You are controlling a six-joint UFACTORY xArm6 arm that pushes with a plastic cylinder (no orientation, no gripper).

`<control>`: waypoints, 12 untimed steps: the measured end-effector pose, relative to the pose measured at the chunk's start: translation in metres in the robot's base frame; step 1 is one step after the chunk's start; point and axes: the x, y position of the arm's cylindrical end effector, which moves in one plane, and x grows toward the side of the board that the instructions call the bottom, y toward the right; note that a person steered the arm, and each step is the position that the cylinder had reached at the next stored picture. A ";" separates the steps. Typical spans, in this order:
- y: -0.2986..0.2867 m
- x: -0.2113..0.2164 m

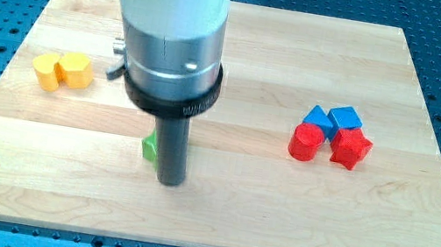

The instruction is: Slide the green circle top of the hexagon

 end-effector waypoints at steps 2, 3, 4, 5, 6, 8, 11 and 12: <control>-0.005 -0.071; -0.056 -0.085; -0.048 -0.085; -0.023 -0.105; -0.010 -0.138; -0.010 -0.180; -0.096 -0.238; -0.141 -0.234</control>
